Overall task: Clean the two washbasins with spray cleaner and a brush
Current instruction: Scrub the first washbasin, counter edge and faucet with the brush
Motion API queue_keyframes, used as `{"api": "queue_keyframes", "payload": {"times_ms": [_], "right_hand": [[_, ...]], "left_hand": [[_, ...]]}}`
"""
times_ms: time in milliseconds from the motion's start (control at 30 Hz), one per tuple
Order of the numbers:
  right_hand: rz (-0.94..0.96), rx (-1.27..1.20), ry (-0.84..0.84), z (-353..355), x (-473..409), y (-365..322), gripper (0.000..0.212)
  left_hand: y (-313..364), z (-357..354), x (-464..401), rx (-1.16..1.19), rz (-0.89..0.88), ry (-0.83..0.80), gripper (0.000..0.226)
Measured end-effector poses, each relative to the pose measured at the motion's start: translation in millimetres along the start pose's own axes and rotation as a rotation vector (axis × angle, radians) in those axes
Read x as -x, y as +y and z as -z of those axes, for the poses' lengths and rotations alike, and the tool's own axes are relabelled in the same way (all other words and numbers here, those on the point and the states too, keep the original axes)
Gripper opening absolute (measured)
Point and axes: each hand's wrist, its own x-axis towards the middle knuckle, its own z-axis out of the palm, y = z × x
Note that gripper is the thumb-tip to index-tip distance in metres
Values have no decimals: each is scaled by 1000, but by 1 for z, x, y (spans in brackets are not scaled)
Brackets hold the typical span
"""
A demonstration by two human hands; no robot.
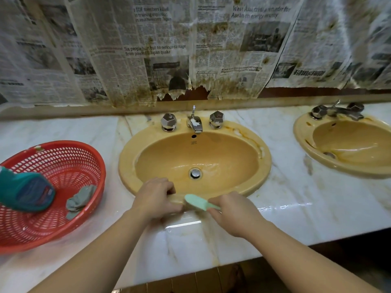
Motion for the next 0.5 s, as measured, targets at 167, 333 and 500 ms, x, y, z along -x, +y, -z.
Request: {"api": "queue_keyframes", "payload": {"times_ms": [167,333,500], "right_hand": [[-280,-9,150,13,-6,21,26],[-216,-27,107,11,2,26,27],[-253,-67,122,19,-2,49,26]], "left_hand": [[10,2,-7,-42,-44,-33,51],[36,-5,-12,33,-80,-87,53],[61,-15,-19,68,-46,-125,42]]}}
